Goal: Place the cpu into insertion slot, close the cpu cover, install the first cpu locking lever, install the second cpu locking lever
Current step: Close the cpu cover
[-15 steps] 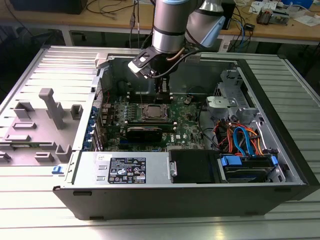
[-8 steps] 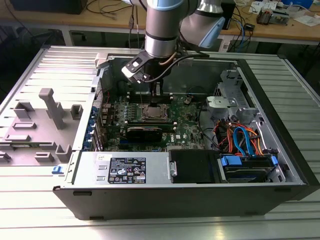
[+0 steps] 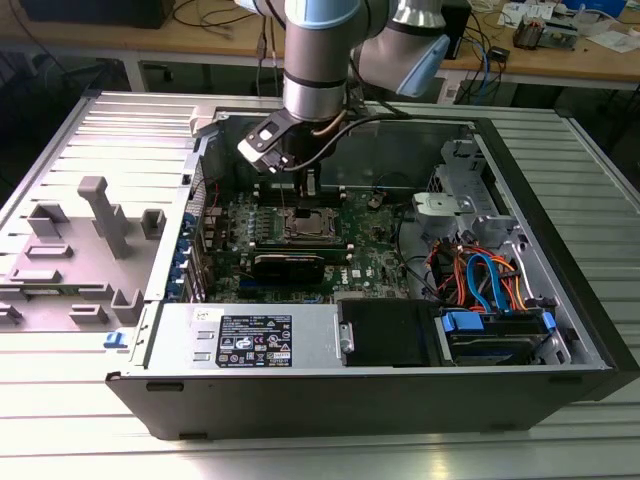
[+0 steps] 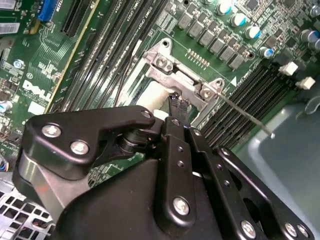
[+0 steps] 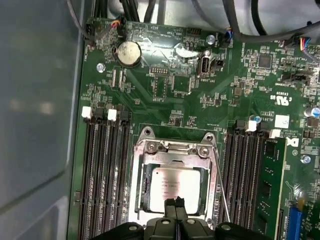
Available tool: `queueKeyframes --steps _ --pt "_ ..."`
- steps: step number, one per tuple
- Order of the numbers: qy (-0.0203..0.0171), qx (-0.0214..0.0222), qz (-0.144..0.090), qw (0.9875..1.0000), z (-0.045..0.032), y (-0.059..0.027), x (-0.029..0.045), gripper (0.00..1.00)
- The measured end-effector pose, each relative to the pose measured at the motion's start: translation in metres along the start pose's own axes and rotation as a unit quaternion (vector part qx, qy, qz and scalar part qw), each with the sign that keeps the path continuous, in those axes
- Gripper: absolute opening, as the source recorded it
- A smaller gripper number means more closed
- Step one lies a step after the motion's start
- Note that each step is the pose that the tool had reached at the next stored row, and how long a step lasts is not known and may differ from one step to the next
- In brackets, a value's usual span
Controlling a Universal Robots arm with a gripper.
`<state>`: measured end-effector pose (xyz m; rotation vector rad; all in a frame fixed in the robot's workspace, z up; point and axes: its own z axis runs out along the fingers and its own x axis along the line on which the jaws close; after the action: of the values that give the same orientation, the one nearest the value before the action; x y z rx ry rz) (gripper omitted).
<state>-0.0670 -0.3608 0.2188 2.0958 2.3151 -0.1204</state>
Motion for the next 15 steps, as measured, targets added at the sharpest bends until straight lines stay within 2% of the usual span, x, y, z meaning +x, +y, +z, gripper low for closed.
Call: queueKeyframes --steps 1,2,3,4,8,10,13,15 --pt "-0.0004 -0.0018 -0.003 1.0000 0.0046 -0.0082 0.0009 0.11" --pt "-0.0009 -0.0025 -0.006 1.0000 0.0108 -0.0120 0.0017 0.11" --pt "-0.0017 -0.0043 -0.006 1.0000 0.0123 -0.0124 0.0018 0.11" --pt "-0.0021 -0.0104 -0.006 0.9999 0.0118 -0.0125 0.0018 0.11" --pt "-0.0036 -0.0242 -0.005 0.9997 0.0077 -0.0128 0.0015 0.11" --pt "-0.0040 -0.0253 -0.005 0.9997 0.0077 -0.0117 0.0015 0.11" --pt "-0.0084 -0.0247 -0.005 0.9996 0.0073 -0.0030 0.0007 0.11" --pt "-0.0093 -0.0246 -0.005 0.9996 0.0072 -0.0008 0.0005 0.11"
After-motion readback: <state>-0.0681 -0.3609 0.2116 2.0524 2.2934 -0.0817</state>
